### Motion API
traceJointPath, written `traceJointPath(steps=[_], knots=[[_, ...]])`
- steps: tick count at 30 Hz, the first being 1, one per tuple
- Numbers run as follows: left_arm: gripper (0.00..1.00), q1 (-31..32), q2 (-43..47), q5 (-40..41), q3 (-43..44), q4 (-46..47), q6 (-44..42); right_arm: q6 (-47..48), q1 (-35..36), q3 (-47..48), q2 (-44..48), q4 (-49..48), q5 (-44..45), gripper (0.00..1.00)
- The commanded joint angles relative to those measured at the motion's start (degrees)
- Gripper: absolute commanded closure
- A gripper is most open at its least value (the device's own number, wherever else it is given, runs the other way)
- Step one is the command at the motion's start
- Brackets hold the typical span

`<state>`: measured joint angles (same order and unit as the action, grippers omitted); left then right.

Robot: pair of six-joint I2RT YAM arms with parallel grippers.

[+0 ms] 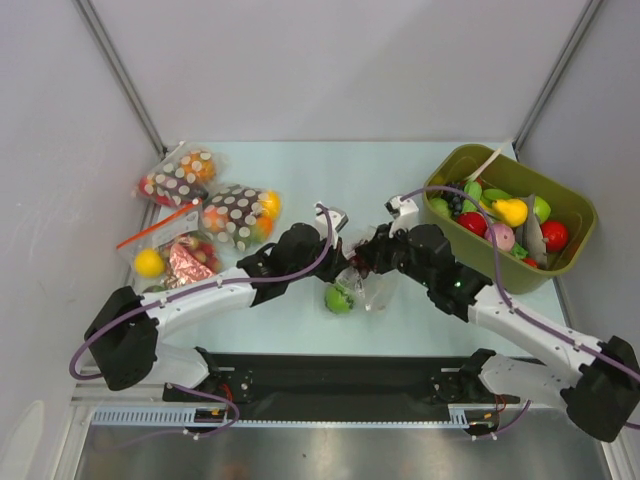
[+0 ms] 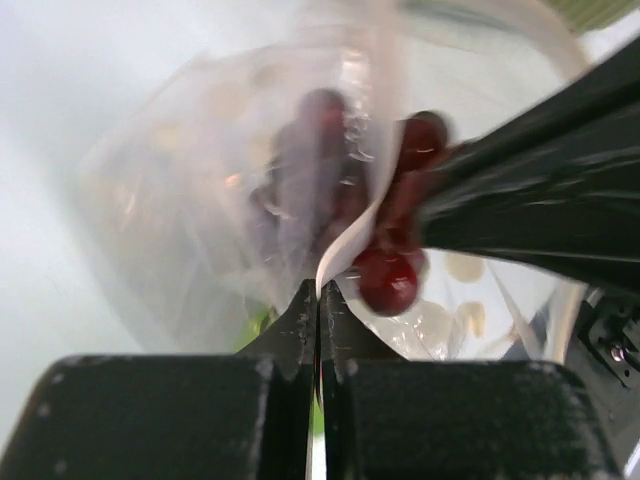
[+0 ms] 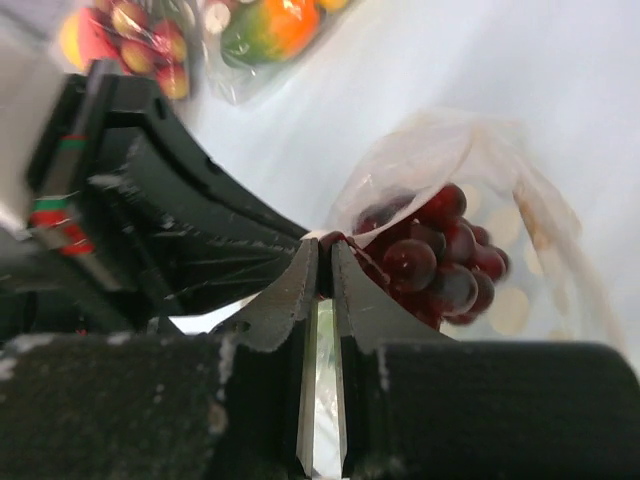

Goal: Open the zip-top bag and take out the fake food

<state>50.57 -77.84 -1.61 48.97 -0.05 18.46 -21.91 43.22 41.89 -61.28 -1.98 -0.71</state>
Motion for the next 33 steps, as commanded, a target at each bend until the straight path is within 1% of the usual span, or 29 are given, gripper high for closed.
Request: traceJointPath(steps=[1, 6, 9, 18, 23, 26, 27, 32, 33], knots=[[1.0, -0.1, -0.8, 3.1, -0.8, -1.5, 0.0, 0.4, -0.9, 5.2, 6.0, -2.5, 0.4, 1.0], [1.0, -0.6, -2.4, 2.7, -1.9, -0.4, 1.1, -2.5, -1.8, 5.0, 10.9, -1.5, -3.4, 1.0], [1.0, -0.6, -2.8, 2.4, -1.5, -0.1, 1.3, -4.2, -2.6, 5.4, 11.9, -0.5, -6.5, 1.0], [0.99, -0.7, -3.7, 2.6, 0.3, -0.6, 0.8, -5.4, -3.7, 6.1, 15.1, 0.0, -9.9, 1.0], [1.0, -0.7, -4.8, 2.0, 0.2, -0.4, 0.7, -3.9, -4.5, 8.5, 16.3, -0.1, -8.8, 1.0], [1.0, -0.7, -5.1, 2.0, 0.1, -0.2, 0.7, -2.1, -5.4, 12.2, 15.5, 0.2, -8.6, 1.0], [1.0, -0.7, -5.0, 0.7, 0.0, -0.2, 0.8, -1.6, -5.6, 13.0, 15.0, 0.5, -8.4, 1.0], [1.0, -0.8, -4.2, 0.6, -1.0, -0.2, 0.9, 1.2, -8.4, 16.0, 13.9, 1.0, -7.4, 1.0], [1.0, -0.7, -3.9, 0.9, -1.2, -0.1, 0.7, 3.0, -9.0, 16.7, 14.1, 1.5, -6.7, 1.0]])
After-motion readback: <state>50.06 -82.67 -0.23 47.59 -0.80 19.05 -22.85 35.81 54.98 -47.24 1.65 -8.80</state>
